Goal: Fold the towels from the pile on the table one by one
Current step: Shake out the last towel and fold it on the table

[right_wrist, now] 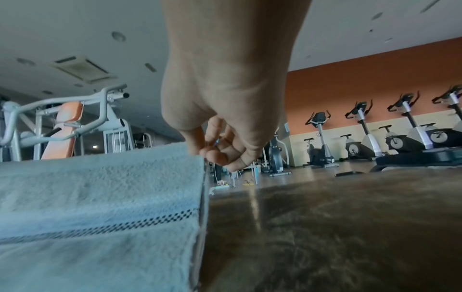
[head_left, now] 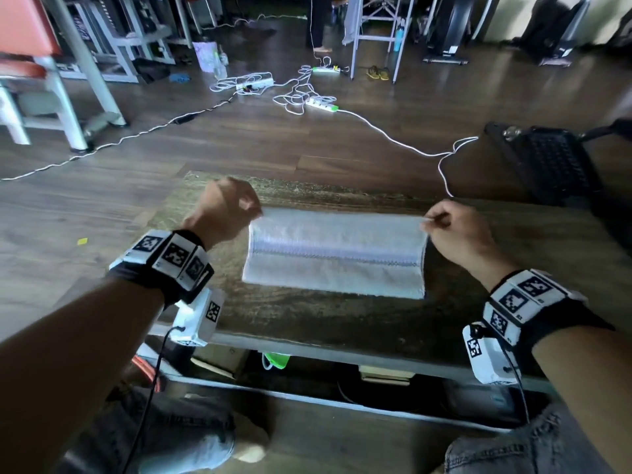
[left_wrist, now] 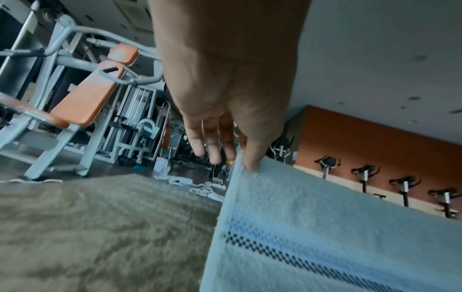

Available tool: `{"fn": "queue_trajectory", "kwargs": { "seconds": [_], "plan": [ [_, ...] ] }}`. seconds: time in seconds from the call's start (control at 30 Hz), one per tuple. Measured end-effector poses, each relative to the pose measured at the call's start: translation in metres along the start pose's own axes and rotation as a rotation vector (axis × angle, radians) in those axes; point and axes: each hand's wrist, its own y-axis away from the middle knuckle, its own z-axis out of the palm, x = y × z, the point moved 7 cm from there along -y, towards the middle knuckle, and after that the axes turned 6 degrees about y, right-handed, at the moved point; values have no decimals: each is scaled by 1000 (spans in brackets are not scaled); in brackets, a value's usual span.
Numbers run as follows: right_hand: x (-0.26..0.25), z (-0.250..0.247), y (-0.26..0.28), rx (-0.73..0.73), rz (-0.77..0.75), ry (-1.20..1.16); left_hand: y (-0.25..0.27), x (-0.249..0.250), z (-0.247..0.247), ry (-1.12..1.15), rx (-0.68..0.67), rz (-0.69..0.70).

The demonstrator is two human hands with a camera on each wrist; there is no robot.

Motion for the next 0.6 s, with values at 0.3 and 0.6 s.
{"fn": "queue_trajectory", "kwargs": {
  "seconds": [0.3, 0.6],
  "plan": [
    [11, -18, 77, -39, -87, -296, 78, 6, -20, 186, 215, 113],
    [44, 22, 124, -100, 109, 7, 134, -55, 59, 13, 75, -313]
  ]
}}
